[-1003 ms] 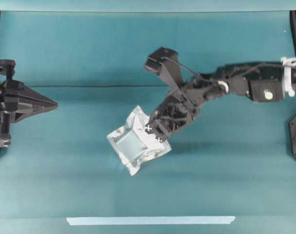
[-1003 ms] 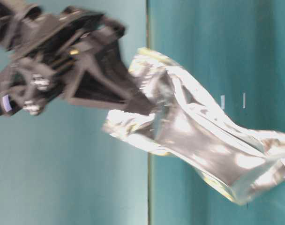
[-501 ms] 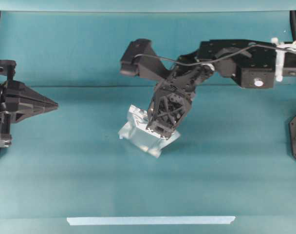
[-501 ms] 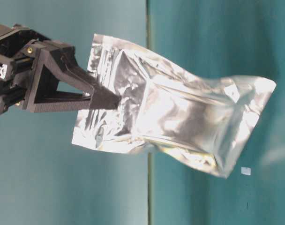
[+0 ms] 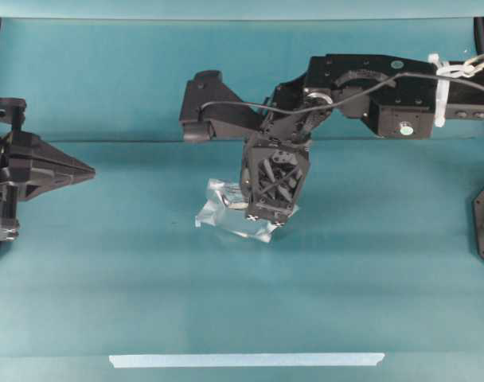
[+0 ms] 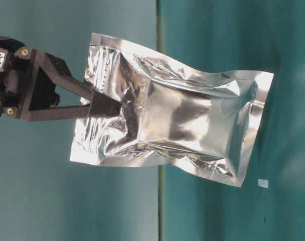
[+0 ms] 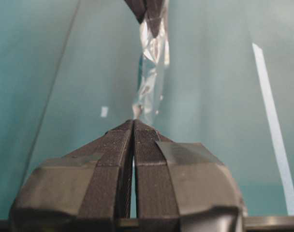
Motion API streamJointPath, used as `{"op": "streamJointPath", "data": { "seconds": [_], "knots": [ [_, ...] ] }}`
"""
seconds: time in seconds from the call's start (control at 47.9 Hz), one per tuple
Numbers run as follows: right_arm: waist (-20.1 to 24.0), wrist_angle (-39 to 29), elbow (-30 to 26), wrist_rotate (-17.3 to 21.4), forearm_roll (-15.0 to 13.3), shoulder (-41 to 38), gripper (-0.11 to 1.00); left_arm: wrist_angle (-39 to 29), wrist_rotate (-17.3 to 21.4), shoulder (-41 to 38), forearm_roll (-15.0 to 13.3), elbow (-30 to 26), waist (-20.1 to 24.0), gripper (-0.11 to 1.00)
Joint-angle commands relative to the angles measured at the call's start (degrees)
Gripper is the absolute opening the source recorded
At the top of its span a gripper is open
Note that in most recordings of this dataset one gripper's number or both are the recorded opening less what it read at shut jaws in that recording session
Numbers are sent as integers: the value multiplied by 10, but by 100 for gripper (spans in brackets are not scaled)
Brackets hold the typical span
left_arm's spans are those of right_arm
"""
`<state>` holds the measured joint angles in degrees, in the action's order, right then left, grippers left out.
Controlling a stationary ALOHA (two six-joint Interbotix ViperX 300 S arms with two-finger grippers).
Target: Hand over the silver zip bag and make it stand upright.
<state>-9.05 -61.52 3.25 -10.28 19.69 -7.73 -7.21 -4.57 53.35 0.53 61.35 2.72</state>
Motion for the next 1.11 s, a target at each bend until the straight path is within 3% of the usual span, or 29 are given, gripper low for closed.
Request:
{"op": "streamJointPath", "data": {
  "seconds": [0.0,0.397,0.71,0.961,1.086],
  "knots": [
    [2,-4,-17,-17,-4,4,3,3,-1,-3,1,-7,1,-1],
    [5,-46,-39,-45,-76,-8,3,11,-14,-4,0,-4,1,-1],
    [16,-47,-49,-76,-90,-25,3,26,-25,-33,1,10,0,-1],
    [23,-49,-48,-77,-93,-28,3,103,-38,-54,1,33,0,-1],
    [25,-56,-46,-83,-113,-28,3,129,-49,-68,1,44,0,-1]
  ]
}}
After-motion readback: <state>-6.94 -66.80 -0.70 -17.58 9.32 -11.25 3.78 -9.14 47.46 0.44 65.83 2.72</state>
